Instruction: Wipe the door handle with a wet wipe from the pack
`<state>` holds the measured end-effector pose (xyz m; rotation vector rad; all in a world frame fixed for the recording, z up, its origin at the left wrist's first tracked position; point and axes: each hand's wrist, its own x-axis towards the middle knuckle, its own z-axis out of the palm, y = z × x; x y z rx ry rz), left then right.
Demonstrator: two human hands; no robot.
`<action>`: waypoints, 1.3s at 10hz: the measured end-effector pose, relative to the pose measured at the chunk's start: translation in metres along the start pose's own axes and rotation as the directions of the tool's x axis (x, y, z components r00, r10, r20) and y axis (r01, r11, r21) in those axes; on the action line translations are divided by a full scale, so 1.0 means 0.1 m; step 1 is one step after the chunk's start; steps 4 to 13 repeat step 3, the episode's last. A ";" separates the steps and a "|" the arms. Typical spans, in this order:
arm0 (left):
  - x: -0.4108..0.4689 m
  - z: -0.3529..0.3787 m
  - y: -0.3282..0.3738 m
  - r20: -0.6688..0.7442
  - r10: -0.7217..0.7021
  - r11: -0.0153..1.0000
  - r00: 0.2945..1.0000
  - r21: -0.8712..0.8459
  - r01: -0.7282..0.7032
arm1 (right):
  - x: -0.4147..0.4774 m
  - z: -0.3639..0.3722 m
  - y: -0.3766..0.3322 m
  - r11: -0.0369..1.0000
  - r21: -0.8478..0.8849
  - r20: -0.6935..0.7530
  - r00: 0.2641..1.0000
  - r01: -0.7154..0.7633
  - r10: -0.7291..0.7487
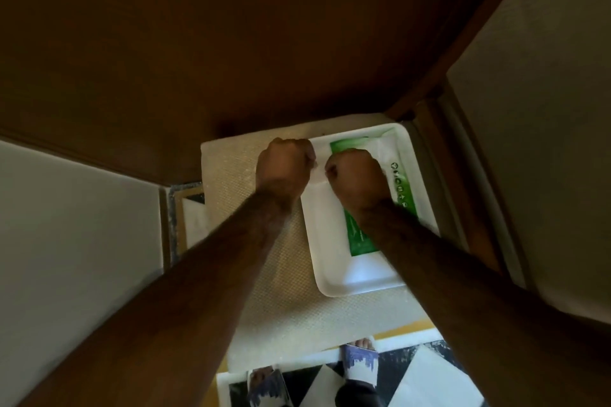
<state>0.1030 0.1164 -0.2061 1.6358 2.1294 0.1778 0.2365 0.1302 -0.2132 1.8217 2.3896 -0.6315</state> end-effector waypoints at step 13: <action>-0.33 -0.50 -0.04 -0.141 0.182 0.982 0.973 0.080 -0.172 | -0.21 -0.70 -0.14 0.982 -0.140 -0.145 0.979 0.125 -0.146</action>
